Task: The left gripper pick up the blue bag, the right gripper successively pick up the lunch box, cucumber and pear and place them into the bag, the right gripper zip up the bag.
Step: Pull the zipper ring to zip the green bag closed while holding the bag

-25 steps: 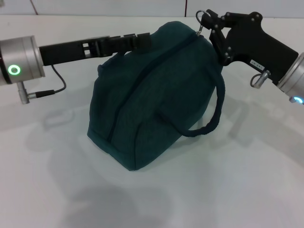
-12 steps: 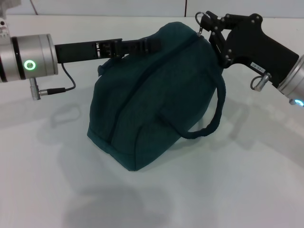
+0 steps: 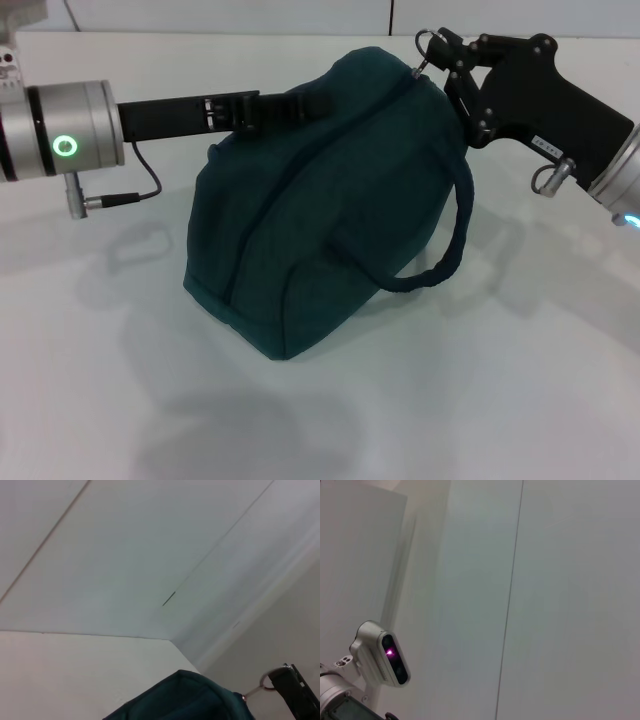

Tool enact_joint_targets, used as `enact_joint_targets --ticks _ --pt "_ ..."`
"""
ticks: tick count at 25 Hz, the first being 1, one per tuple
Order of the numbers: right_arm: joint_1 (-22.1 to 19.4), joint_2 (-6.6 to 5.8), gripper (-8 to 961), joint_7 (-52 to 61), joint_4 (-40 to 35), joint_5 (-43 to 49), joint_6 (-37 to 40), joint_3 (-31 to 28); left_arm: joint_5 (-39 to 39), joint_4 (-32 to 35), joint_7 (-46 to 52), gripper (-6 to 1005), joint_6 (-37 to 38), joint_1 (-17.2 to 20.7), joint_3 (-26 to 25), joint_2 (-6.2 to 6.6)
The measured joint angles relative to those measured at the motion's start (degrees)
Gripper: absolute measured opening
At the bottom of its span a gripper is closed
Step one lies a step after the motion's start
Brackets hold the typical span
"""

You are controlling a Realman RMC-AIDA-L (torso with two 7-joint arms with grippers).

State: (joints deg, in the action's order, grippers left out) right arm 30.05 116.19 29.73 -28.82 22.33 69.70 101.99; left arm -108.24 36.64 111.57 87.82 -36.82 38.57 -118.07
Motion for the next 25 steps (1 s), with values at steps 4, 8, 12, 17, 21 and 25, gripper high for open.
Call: enact_joint_targets --ticks 4,8,12,17,21,25 --pt "-0.1 0.00 16 0.0 0.0 0.0 0.1 0.0 0.3 0.0 0.0 432 0.0 0.0 0.0 -0.08" --pt "-0.3 0.00 16 0.2 0.0 0.0 0.2 0.0 0.5 0.1 0.0 240 0.3 0.0 0.5 -0.47" --pt "-0.3 0.00 16 0.4 0.0 0.0 0.3 0.0 0.8 0.1 0.0 126 0.3 0.0 0.7 -0.80" --pt "-0.4 -0.05 16 2.1 0.5 -0.1 0.7 -0.2 1.3 0.1 -0.1 61 1.2 0.0 0.7 -0.92" --pt "-0.4 -0.22 16 5.8 1.8 -2.3 0.7 -0.4 2.0 0.2 -0.1 56 1.9 0.0 0.7 -0.96" --pt "-0.4 -0.22 16 9.0 2.5 -2.8 0.7 -0.4 2.1 0.2 -0.4 56 2.8 0.0 0.7 -0.96"
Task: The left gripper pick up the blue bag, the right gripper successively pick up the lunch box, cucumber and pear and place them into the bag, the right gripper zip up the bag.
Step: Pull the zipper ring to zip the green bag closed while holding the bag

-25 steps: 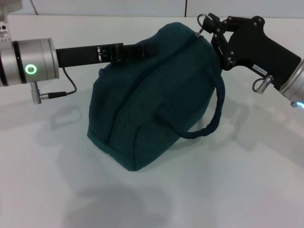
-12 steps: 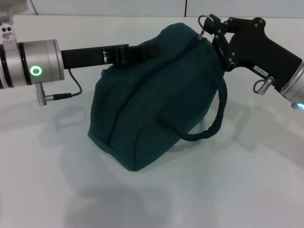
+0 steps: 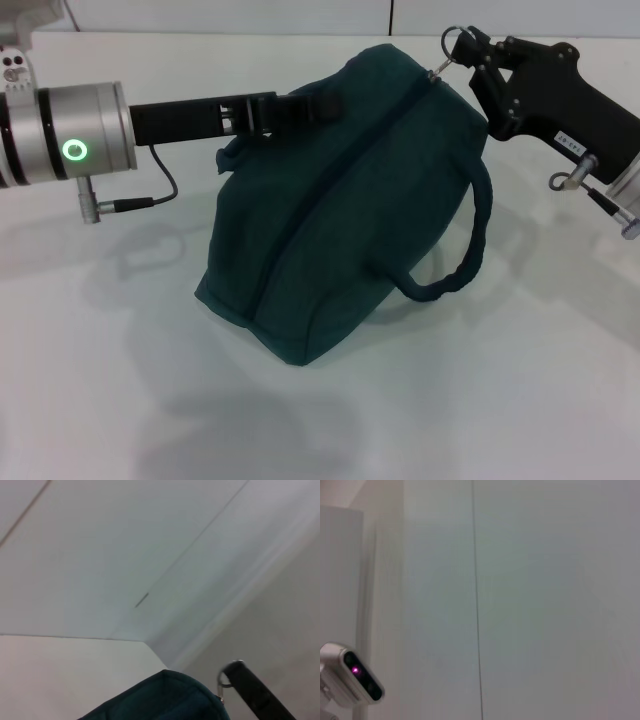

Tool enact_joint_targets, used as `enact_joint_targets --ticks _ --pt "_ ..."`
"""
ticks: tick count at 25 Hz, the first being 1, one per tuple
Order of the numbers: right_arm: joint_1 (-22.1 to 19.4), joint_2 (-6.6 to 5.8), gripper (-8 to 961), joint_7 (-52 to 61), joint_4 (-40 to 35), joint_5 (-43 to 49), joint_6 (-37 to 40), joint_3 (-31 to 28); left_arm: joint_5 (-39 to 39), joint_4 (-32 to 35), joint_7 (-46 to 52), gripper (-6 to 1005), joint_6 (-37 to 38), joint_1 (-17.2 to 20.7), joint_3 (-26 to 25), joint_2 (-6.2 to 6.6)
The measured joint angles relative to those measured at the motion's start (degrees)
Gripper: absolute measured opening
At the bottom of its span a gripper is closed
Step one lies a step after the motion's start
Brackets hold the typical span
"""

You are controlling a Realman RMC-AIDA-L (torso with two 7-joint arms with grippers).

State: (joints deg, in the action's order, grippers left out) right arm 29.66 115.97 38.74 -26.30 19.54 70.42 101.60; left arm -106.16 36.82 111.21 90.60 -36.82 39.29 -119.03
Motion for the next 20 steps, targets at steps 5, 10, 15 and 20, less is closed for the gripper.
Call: enact_joint_targets --ticks 5,10,15,20 --pt "0.2 0.06 16 6.1 0.7 -0.1 -0.1 0.0 0.0 -0.1 -1.6 55 1.5 0.0 0.0 -0.15" --pt "0.4 -0.09 17 11.9 1.1 -0.6 -0.1 0.0 0.0 -0.4 -3.5 55 3.4 0.0 0.0 -0.15" --pt "0.4 -0.22 17 15.7 1.3 -0.7 -0.9 0.0 0.0 -0.5 -4.9 54 5.3 0.1 0.5 -0.14" --pt "0.9 -0.22 17 17.5 2.1 -0.8 -3.0 0.0 0.5 -0.5 -5.8 54 7.7 0.1 0.8 -0.14"
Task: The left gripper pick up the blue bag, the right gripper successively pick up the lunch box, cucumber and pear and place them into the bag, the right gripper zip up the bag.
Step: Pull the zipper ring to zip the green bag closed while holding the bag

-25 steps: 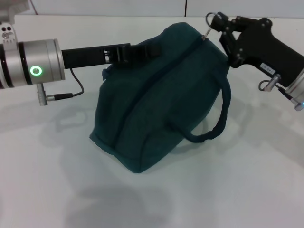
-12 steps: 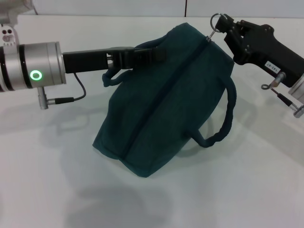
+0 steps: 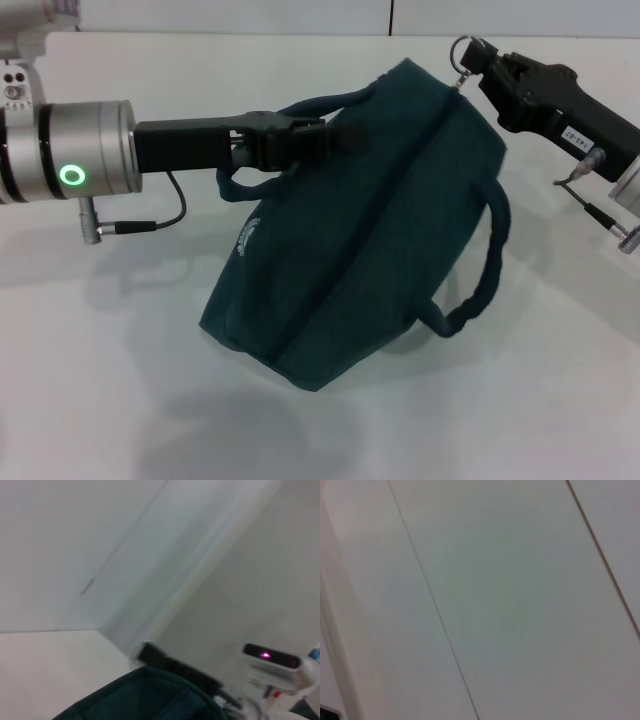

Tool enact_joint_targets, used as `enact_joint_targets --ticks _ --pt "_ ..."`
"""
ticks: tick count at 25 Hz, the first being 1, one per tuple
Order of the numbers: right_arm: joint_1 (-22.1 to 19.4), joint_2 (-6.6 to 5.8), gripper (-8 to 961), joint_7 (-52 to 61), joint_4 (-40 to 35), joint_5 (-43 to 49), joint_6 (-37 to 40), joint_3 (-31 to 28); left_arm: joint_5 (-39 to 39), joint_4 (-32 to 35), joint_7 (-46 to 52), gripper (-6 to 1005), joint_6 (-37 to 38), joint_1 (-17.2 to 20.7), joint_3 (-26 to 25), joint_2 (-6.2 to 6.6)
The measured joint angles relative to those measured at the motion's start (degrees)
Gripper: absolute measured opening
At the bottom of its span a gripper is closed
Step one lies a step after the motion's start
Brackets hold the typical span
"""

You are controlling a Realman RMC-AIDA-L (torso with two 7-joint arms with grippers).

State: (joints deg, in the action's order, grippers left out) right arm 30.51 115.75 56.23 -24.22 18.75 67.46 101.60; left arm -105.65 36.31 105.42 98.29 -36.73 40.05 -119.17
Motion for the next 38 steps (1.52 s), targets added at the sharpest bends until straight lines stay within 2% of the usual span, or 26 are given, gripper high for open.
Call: enact_joint_targets --ticks 13,38 --pt "0.0 0.14 17 0.3 0.5 0.1 -2.7 -0.1 5.5 0.0 -3.4 54 5.5 0.6 0.0 0.00" --pt "1.4 0.30 18 0.5 1.3 0.4 -2.6 0.8 9.5 -0.5 -4.4 54 6.5 0.8 0.4 -0.10"
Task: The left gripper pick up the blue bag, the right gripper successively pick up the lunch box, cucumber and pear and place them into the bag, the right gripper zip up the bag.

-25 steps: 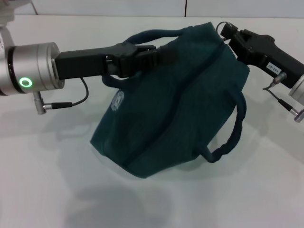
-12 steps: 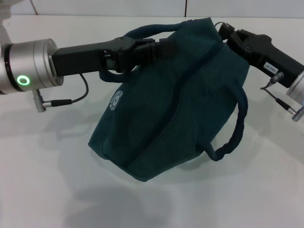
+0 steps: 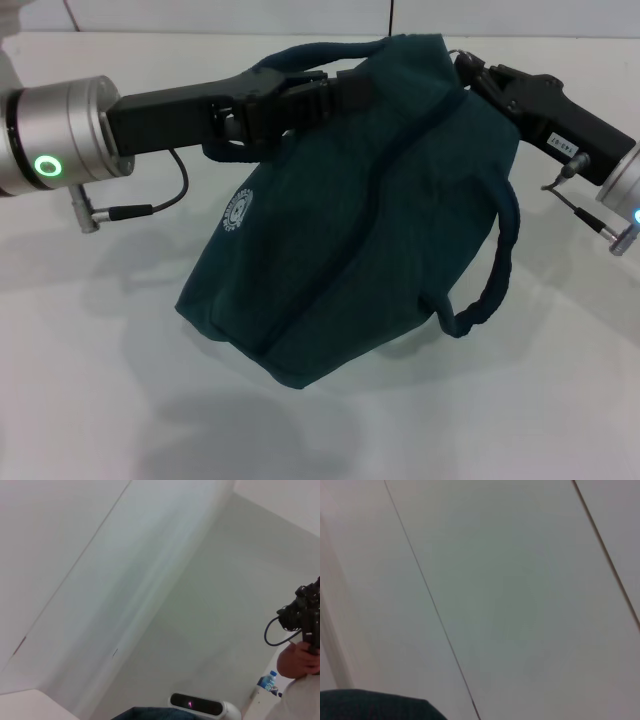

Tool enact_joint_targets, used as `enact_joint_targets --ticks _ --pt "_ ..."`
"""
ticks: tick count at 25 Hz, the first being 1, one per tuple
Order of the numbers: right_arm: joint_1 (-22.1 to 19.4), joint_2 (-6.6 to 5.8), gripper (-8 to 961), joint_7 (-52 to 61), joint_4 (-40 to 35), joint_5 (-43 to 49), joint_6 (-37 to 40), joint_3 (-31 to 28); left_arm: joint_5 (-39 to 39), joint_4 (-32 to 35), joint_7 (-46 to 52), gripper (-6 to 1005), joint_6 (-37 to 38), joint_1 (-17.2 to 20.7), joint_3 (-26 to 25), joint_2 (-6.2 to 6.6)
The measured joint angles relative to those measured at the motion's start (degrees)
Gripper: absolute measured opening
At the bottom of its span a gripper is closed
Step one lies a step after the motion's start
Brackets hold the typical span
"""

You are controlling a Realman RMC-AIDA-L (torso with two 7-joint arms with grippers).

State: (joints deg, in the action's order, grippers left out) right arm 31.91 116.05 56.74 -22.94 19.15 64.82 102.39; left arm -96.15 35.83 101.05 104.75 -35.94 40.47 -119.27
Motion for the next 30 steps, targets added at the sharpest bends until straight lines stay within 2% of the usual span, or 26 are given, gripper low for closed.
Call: enact_joint_targets --ticks 8,14,16,24,27,30 --pt "-0.3 -0.22 18 1.3 0.0 -0.1 1.1 -0.2 0.6 -0.5 -0.2 53 -2.2 -0.3 -0.1 -0.06" --pt "-1.6 -0.86 223 1.6 0.0 -0.1 2.3 -1.7 1.3 -0.7 -0.2 53 -4.5 -0.1 -0.1 -0.21" --pt "-2.8 -1.36 454 2.0 0.0 0.1 3.7 -3.5 1.4 -1.2 -0.3 53 -5.4 -0.2 0.0 -0.22" --pt "-8.6 -3.97 562 4.3 0.0 0.1 7.9 -9.7 1.4 -7.7 -5.9 53 -9.1 -2.9 0.1 -0.42" --pt "-10.0 -4.28 603 4.4 0.4 0.1 9.3 -11.4 1.4 -8.8 -6.3 53 -10.5 -3.7 0.1 -0.44" --pt "-10.8 -4.29 603 4.4 0.8 0.1 10.4 -12.3 1.4 -10.2 -7.0 53 -13.0 -4.3 0.1 -0.51"
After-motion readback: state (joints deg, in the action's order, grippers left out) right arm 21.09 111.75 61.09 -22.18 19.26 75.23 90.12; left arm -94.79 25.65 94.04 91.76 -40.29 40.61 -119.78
